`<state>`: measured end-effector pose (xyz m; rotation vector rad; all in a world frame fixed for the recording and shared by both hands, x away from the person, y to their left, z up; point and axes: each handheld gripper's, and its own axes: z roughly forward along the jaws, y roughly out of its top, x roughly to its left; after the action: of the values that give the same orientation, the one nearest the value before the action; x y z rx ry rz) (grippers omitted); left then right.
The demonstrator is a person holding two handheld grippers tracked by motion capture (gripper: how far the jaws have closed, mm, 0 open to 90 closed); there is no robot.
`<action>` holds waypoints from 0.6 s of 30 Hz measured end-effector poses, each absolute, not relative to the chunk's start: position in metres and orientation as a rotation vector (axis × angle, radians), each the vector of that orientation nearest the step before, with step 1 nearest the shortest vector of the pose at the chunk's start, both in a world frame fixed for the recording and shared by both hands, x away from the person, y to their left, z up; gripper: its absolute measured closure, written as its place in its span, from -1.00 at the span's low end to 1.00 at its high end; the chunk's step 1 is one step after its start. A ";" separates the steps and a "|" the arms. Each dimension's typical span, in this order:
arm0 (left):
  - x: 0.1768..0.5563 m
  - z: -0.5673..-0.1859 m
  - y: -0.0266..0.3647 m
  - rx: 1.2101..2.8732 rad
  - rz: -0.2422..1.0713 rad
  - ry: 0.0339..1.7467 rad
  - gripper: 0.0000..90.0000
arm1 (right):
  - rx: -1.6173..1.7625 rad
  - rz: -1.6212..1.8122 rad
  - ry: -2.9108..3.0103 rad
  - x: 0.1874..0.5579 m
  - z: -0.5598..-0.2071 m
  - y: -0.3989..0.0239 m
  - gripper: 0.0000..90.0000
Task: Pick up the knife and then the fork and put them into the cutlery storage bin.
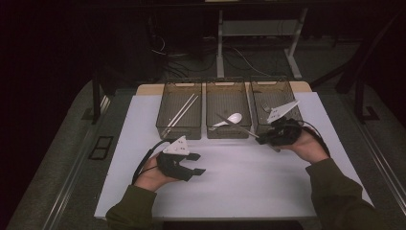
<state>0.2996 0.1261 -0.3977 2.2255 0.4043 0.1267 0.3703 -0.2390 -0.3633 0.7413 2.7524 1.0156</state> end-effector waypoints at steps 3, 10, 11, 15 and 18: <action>0.294 -0.405 0.133 2.208 0.136 0.457 -0.13 | 0.796 1.008 2.713 0.382 -0.353 -0.251 0.86; 0.279 -0.417 0.149 2.146 0.155 0.553 -0.41 | 0.948 0.975 2.607 0.417 -0.337 -0.279 0.86; 0.277 -0.418 0.150 2.133 0.156 0.566 -0.46 | 0.972 0.966 2.595 0.422 -0.336 -0.283 0.86; 0.273 -0.421 0.152 2.125 0.190 0.592 -0.65 | 1.049 0.922 2.548 0.441 -0.335 -0.294 0.86; 0.273 -0.422 0.152 2.120 0.203 0.610 -0.73 | 1.109 0.911 2.516 0.455 -0.339 -0.298 0.86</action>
<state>0.2727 0.1520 -0.4222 2.1199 0.6095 0.2027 0.4546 -0.2980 -0.3392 1.1090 2.5163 0.9114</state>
